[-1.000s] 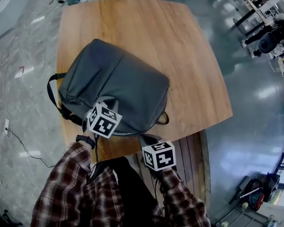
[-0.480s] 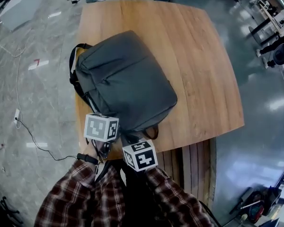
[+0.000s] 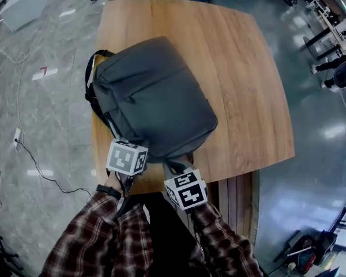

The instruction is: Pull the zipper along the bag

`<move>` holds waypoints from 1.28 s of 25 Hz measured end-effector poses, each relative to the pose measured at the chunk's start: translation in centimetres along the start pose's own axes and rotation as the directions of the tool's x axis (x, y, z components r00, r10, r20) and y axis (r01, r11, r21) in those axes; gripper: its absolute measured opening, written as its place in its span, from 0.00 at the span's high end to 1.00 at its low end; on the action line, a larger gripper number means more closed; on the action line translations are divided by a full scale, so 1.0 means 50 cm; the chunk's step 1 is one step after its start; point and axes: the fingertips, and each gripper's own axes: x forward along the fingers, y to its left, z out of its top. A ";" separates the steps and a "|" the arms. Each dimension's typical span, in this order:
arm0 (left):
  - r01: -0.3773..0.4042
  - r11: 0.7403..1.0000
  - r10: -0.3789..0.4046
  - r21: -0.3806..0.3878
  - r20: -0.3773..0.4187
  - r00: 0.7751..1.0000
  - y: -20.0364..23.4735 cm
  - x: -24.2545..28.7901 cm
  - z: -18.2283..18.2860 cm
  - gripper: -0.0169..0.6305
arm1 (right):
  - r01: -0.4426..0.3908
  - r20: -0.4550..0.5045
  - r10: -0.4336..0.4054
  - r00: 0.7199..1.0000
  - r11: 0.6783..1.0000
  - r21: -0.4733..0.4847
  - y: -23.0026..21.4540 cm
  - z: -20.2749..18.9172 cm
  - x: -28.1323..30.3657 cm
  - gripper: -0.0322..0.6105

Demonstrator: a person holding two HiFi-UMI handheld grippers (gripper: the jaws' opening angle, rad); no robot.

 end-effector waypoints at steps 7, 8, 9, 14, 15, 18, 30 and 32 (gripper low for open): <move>0.062 0.998 -0.062 -0.019 -0.008 0.998 -0.002 0.002 -0.003 0.96 | 0.078 -0.012 -0.078 0.997 0.997 -0.017 -0.142 0.015 -0.033 0.93; 0.068 0.997 -0.068 -0.023 -0.010 0.998 -0.002 0.002 -0.003 0.96 | 0.085 -0.016 -0.085 0.996 0.996 -0.011 -0.163 0.020 -0.035 0.94; 0.072 0.997 -0.072 -0.026 -0.010 0.997 -0.002 0.002 -0.003 0.96 | 0.094 -0.019 -0.094 0.995 0.996 -0.002 -0.184 0.023 -0.037 0.93; 0.081 0.997 -0.082 -0.015 -0.013 0.997 -0.008 0.004 -0.003 0.96 | 0.227 -0.034 -0.224 0.974 0.964 0.136 -0.357 0.009 -0.063 0.94; 0.083 0.996 -0.083 -0.013 -0.014 0.996 -0.008 0.004 -0.003 0.96 | 0.242 -0.034 -0.239 0.970 0.953 0.182 -0.394 0.005 -0.071 0.94; 0.083 0.997 -0.083 -0.005 -0.023 0.996 -0.004 0.003 -0.003 0.96 | 0.259 -0.051 -0.254 0.966 0.945 0.199 -0.432 0.003 -0.077 0.94; -0.090 0.982 0.107 0.165 -0.097 0.990 0.074 0.022 0.073 0.96 | 0.149 -0.030 -0.146 0.989 0.957 0.248 -0.233 -0.131 -0.093 0.94; -0.154 0.971 0.161 0.181 -0.028 0.987 0.086 0.025 0.108 0.96 | 0.106 -0.014 -0.106 0.994 0.961 0.256 -0.183 -0.139 -0.085 0.94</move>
